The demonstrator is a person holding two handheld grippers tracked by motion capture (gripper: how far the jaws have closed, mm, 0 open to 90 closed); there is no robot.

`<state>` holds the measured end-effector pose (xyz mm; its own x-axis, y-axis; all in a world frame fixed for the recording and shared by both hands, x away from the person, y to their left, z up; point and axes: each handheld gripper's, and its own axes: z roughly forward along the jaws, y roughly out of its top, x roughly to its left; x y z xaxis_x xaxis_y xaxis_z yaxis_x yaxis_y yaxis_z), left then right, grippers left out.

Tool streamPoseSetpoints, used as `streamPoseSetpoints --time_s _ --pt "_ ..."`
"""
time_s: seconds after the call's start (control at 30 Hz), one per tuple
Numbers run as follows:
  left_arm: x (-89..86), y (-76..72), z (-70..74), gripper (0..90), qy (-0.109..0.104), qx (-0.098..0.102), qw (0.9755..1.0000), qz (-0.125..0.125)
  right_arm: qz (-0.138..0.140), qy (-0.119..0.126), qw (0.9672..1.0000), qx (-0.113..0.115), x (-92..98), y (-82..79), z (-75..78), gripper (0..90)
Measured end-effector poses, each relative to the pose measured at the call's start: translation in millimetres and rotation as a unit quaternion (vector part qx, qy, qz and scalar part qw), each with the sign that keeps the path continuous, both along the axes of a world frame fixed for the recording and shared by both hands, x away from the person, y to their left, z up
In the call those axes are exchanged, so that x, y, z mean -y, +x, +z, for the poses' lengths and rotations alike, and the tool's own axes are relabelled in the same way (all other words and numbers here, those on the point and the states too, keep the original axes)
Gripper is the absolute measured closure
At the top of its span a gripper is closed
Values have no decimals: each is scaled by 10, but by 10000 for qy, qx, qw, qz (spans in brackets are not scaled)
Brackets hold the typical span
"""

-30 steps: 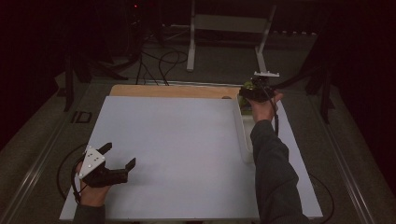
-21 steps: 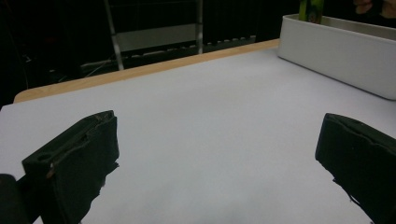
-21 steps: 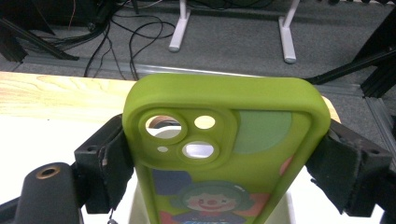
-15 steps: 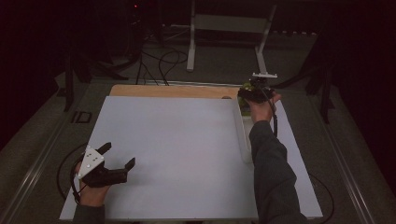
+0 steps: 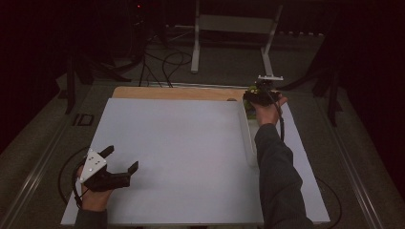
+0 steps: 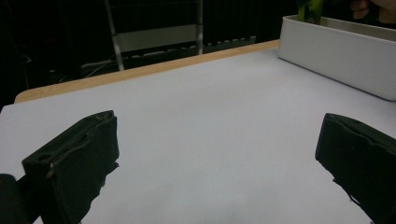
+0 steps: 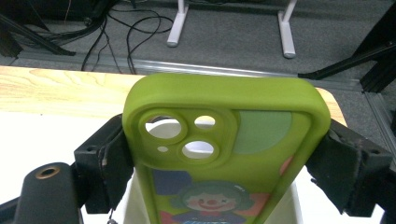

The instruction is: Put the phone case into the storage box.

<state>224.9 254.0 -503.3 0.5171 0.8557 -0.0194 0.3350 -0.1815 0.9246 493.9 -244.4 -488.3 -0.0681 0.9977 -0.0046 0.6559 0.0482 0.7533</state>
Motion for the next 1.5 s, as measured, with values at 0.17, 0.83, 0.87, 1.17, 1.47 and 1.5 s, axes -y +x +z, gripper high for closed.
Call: streamPoseSetpoints --time_s 0.17,0.83,0.87,1.17,1.47,1.5 --pt "1 -1 0 0 -5 6 10000 -12 -43 -15 10000 -5 11 4 -10 149" --pt "-1 -2 1 0 -4 7 10000 -9 27 -131 9999 -79 -16 11 -90 147" --pt "-2 -2 1 0 -3 6 10000 -7 27 -134 9999 -80 -17 12 -90 147" --pt "-3 -3 3 0 -15 12 10000 -5 54 -138 9998 -116 -20 15 -101 144" --pt "-5 -2 4 0 -17 15 10000 -6 78 -85 9998 -142 -8 19 -104 133" --pt "-5 -2 4 0 -18 14 10000 -5 93 -82 9998 -139 -10 18 -104 129"
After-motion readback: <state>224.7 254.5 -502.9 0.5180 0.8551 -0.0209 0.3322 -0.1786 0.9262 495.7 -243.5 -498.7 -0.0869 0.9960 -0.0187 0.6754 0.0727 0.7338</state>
